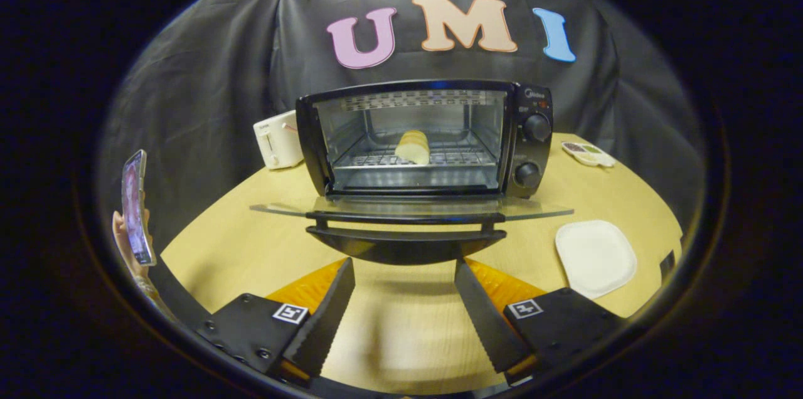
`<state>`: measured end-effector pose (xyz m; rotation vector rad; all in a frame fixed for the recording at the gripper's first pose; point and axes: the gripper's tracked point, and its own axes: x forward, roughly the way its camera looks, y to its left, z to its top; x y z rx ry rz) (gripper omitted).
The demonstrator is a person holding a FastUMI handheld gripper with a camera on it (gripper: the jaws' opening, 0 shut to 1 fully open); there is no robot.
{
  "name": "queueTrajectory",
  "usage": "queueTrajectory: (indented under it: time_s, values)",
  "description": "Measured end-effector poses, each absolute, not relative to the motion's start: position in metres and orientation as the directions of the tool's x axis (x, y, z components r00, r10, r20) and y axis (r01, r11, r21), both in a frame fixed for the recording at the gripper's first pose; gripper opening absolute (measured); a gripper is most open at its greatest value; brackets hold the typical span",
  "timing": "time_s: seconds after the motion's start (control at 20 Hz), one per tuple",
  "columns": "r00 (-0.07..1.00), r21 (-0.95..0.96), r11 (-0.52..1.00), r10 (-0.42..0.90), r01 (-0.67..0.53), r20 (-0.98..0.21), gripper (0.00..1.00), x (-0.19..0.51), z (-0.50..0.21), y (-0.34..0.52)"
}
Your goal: Open the toaster oven, put the food inside, and close the toaster oven door.
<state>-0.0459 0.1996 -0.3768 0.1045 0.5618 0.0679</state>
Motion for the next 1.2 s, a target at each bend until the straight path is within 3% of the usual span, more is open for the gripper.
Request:
queueTrajectory:
  time_s: [0.45,0.95,1.2]
  values:
    - [0.912,0.107,0.994,0.077,-0.036,-0.402,0.99,0.032,-0.319,0.199]
    - [0.919,0.137,0.99,0.025,0.032,-0.393,0.99,0.106,-0.319,0.175]
    - [0.923,0.132,0.991,0.027,0.026,-0.383,0.99,0.108,-0.316,0.172]
